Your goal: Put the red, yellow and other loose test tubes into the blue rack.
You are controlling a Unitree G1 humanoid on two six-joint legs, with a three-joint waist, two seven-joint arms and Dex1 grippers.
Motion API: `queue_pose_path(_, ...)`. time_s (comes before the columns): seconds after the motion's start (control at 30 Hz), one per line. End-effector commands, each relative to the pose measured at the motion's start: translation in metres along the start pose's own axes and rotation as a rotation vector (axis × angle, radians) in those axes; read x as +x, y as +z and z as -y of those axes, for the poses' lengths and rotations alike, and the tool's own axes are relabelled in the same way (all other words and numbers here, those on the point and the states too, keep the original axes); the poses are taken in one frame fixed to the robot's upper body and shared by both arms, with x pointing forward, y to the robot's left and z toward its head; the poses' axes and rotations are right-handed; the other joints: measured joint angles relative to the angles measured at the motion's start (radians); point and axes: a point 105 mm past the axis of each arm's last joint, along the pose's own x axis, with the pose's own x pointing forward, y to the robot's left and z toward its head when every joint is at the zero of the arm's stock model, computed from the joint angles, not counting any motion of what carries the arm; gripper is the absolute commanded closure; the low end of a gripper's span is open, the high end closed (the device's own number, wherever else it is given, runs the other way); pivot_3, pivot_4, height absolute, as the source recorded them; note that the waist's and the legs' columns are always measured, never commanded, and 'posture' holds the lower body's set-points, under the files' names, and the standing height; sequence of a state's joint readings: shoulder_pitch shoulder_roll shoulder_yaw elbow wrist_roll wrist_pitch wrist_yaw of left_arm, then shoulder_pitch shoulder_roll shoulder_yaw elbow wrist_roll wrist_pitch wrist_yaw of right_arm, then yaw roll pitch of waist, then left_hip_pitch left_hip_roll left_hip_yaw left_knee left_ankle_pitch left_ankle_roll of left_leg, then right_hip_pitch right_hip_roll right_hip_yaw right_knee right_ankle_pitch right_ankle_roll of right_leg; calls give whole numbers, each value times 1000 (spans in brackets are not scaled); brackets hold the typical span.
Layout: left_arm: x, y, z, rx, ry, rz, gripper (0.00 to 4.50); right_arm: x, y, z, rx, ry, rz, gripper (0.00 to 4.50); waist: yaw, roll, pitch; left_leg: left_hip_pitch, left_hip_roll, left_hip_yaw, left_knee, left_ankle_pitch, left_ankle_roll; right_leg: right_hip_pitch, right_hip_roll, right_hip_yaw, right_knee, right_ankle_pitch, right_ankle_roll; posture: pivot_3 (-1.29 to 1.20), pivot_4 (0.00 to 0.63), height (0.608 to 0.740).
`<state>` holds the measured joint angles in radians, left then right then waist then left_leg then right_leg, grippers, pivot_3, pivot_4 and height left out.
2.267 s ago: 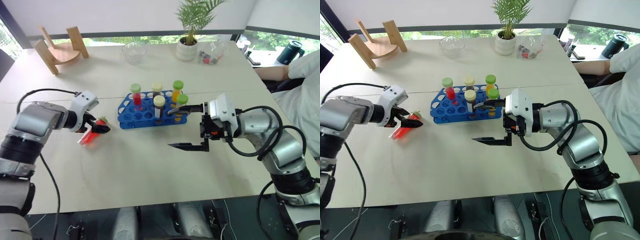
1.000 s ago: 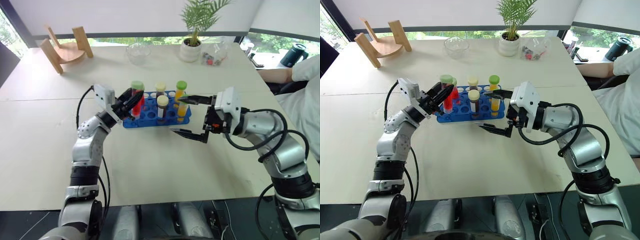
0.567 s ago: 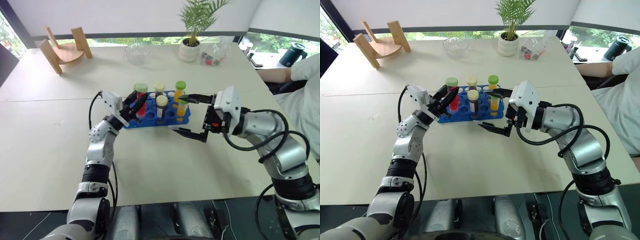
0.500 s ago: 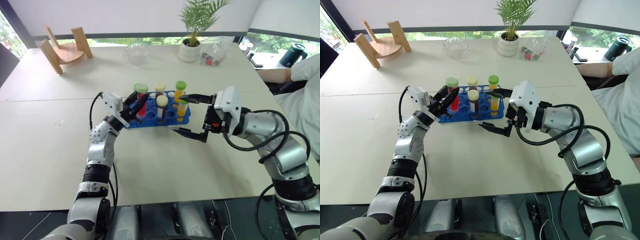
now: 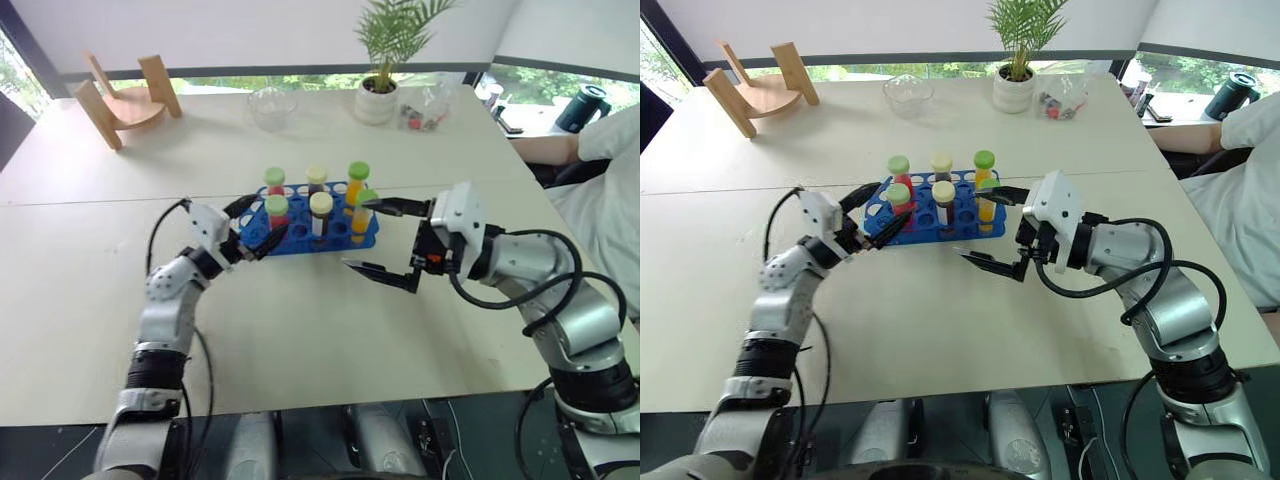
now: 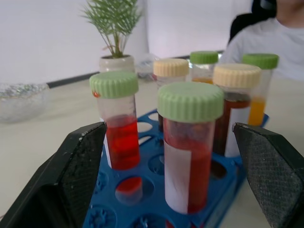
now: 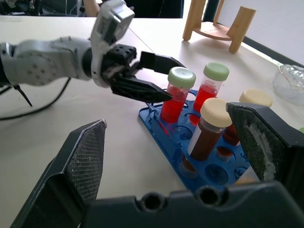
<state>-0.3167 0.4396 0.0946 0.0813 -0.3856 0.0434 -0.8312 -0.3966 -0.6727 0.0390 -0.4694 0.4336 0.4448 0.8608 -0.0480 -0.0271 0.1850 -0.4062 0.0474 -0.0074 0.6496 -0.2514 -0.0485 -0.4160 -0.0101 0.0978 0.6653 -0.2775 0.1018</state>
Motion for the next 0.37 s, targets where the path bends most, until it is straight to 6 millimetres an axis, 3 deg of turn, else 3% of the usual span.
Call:
queue_pose_path(0.03, -33, 31, 3, -49, -66, -101, 30, -18, 6, 14, 13, -78, 4, 0, -2, 0, 0, 0, 0, 0, -1, 0, 0, -1, 0, 0, 0, 0, 0, 0, 150, 740)
queue_pose_path(0.23, -84, 44, 21, -123, -118, -339, 30, -48, -5, 20, 162, -128, -77, 0, 8, 0, 0, 0, 0, 0, 0, 0, 0, 0, -2, -1, -1, -1, 0, 0, 150, 740)
queue_pose_path(0.37, -104, 51, 28, -171, -144, -375, 30, -61, -9, 20, 228, -123, -121, 0, 4, 1, 0, 0, 0, 1, 0, 0, 0, 0, -1, 0, -2, -3, -4, 0, 150, 740)
